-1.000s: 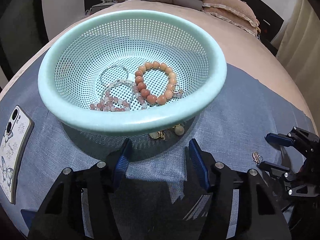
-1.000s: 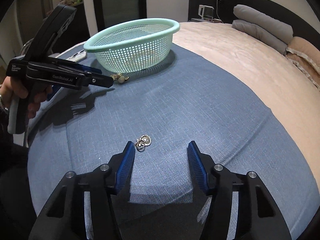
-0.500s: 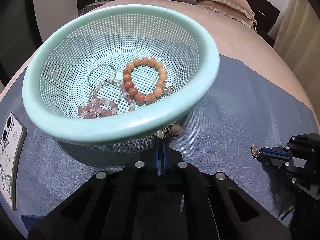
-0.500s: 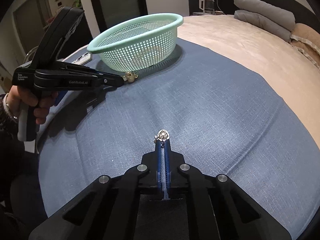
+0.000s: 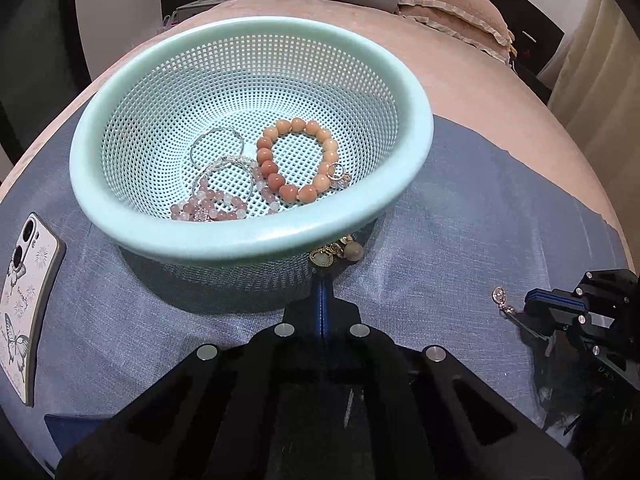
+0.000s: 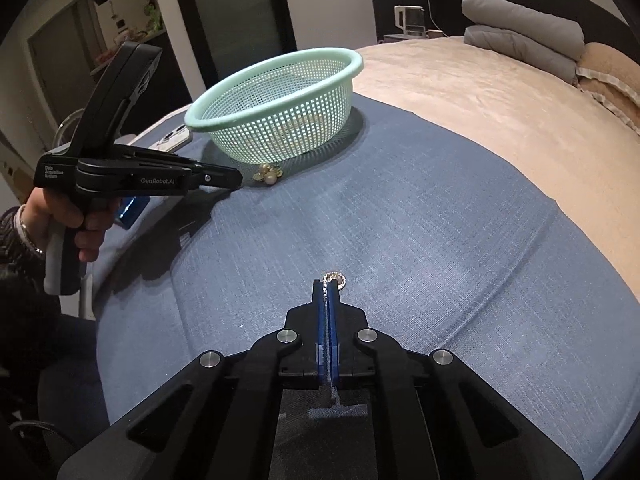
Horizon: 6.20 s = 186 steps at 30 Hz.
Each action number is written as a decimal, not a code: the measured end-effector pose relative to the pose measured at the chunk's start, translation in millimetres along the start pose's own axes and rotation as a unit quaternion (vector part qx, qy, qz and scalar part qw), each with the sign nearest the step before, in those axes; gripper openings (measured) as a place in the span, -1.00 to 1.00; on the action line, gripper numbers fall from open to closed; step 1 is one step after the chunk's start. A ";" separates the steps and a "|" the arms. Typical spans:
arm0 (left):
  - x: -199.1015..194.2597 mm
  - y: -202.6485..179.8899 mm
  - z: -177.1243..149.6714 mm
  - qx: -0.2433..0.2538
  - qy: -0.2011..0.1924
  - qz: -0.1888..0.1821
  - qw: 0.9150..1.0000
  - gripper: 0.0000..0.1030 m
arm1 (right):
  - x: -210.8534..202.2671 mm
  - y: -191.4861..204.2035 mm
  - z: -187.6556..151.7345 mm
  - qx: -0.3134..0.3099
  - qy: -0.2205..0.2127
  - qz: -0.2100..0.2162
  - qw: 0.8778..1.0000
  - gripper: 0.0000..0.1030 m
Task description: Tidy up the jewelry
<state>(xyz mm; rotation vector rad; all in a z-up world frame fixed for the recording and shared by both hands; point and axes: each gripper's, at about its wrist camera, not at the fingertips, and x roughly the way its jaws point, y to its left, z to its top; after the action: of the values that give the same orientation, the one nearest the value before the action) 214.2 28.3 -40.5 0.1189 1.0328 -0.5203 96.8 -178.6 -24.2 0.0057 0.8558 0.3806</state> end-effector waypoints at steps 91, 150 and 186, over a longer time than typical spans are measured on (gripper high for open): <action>-54.9 67.4 60.3 0.027 -0.071 0.052 0.996 0.36 | 19.8 5.8 151.8 -0.116 -0.116 0.010 0.986 0.63; 27.5 25.9 19.9 0.028 -0.028 -0.062 0.997 -0.09 | 103.0 36.2 86.4 -0.235 0.024 0.077 0.969 -0.63; -74.1 -8.6 29.5 0.064 -0.062 0.040 0.995 -0.78 | -20.2 37.6 106.9 -0.237 -0.081 0.041 0.967 -0.62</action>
<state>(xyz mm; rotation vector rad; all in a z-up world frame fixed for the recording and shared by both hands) 203.5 37.3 38.5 0.2392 0.8704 -0.5143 151.4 -134.6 67.1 -0.3675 0.5888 0.6479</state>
